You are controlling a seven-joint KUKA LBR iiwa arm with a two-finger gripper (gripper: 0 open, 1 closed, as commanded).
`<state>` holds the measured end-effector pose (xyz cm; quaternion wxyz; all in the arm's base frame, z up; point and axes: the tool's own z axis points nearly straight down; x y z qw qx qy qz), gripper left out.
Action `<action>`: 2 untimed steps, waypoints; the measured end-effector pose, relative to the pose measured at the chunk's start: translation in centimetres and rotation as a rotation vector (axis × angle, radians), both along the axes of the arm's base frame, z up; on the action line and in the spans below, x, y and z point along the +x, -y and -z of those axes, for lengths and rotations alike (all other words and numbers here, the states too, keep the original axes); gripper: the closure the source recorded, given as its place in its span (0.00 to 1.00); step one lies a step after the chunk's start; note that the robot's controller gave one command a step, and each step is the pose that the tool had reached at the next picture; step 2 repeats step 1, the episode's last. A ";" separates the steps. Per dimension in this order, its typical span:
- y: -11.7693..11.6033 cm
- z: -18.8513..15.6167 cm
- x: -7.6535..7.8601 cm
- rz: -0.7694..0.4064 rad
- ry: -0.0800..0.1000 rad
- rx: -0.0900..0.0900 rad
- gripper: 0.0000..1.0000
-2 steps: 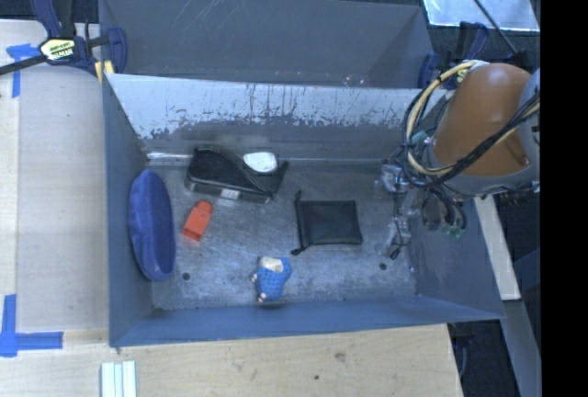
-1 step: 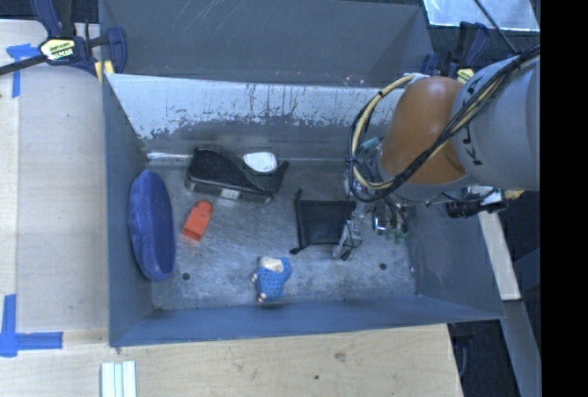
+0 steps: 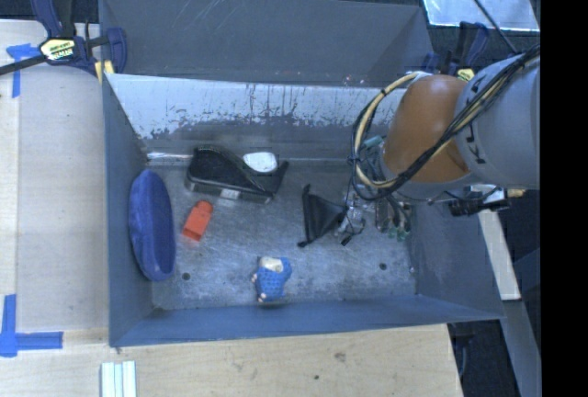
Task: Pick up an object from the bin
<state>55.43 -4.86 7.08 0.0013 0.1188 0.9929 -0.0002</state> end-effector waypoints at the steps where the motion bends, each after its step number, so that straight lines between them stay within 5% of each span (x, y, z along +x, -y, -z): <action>1: -0.9 -14.0 -1.5 -0.018 0.008 0.000 1.00; 2: -0.9 -14.0 -1.5 -0.018 0.008 0.000 1.00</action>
Offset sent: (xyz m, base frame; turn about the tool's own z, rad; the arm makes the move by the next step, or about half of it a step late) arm -0.0173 0.0099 0.1344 -0.0160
